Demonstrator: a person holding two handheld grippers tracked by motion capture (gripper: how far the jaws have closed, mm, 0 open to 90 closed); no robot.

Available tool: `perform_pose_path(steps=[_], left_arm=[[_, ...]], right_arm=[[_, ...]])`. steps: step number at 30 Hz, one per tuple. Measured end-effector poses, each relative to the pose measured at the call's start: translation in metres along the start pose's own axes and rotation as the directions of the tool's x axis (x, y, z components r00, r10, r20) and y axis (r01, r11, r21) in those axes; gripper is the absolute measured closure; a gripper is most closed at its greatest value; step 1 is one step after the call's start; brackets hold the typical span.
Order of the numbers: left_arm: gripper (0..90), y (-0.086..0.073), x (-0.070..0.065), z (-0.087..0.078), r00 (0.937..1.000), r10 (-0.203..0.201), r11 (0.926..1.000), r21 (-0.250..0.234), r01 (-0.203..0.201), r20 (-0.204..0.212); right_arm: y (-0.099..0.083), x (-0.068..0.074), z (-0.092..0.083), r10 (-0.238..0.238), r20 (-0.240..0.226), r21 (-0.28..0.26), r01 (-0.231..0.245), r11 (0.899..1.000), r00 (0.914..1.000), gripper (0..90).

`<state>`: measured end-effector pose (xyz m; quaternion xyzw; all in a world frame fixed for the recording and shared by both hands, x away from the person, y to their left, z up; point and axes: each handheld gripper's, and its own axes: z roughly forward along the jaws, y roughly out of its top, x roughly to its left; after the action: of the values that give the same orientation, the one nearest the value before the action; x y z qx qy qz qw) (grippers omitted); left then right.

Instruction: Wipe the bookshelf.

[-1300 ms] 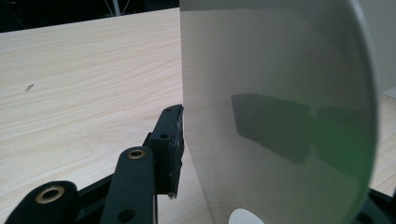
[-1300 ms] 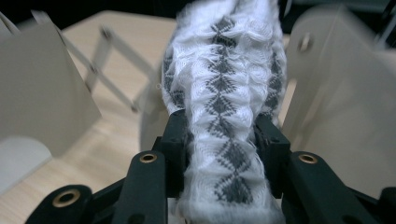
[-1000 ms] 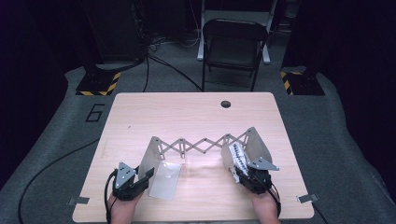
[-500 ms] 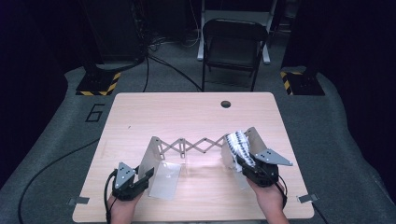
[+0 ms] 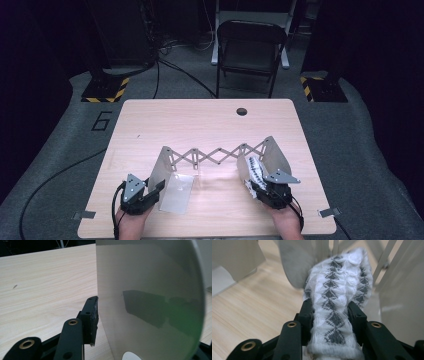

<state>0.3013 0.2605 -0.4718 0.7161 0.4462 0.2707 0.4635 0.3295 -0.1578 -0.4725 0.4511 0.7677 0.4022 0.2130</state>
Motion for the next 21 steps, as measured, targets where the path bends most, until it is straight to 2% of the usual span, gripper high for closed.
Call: perform_pose_path(steps=[4, 7, 9, 11, 12, 14, 16, 19, 21], left_arm=[[57.1, 0.000, 0.000, 0.000, 1.0000, 0.002, 1.0000, -0.001, -0.002, 0.000], [57.0, 0.000, 0.000, 0.000, 1.0000, 0.001, 1.0000, -0.001, -0.001, 0.001], [57.1, 0.000, 0.000, 0.000, 1.0000, 0.000, 1.0000, -0.002, 0.000, 0.001], [57.0, 0.000, 0.000, 0.000, 1.0000, 0.001, 1.0000, -0.003, -0.001, 0.001], [57.1, 0.000, 0.000, 0.000, 1.0000, 0.001, 1.0000, -0.003, -0.001, 0.001], [57.0, 0.000, 0.000, 0.000, 1.0000, 0.000, 1.0000, 0.000, 0.000, 0.002], [57.0, 0.000, 0.000, 0.001, 1.0000, -0.002, 1.0000, 0.000, 0.002, 0.002], [57.0, 0.000, 0.000, 0.000, 1.0000, 0.001, 1.0000, 0.000, -0.001, 0.001], [57.0, 0.000, 0.000, 0.001, 1.0000, -0.002, 1.0000, 0.000, 0.002, 0.002]], right_arm=[[0.021, 0.005, -0.022, -0.020, 0.007, -0.115, 0.021, 0.993, 0.9998, 63.3], [0.030, 0.007, -0.030, -0.028, -0.003, -0.144, 0.028, 0.989, 0.9996, 63.3], [0.026, 0.006, -0.026, -0.026, -0.004, -0.139, 0.025, 0.990, 0.9997, 63.3], [0.015, 0.004, -0.017, -0.003, -0.017, -0.090, 0.002, 0.996, 0.9998, 63.4], [0.015, 0.004, -0.017, -0.003, -0.017, -0.090, 0.002, 0.996, 0.9998, 63.4], [-0.002, 0.004, -0.003, 0.014, -0.021, -0.033, -0.015, 0.999, 0.9997, 63.5], [-0.011, 0.006, 0.005, 0.002, -0.020, 0.008, -0.002, 1.000, 0.9998, 63.5], [-0.017, 0.006, 0.010, -0.029, -0.018, 0.043, 0.030, 0.999, 0.9994, 63.5], [-0.013, 0.007, 0.007, -0.028, -0.013, 0.031, 0.028, 0.999, 0.9995, 63.6]])
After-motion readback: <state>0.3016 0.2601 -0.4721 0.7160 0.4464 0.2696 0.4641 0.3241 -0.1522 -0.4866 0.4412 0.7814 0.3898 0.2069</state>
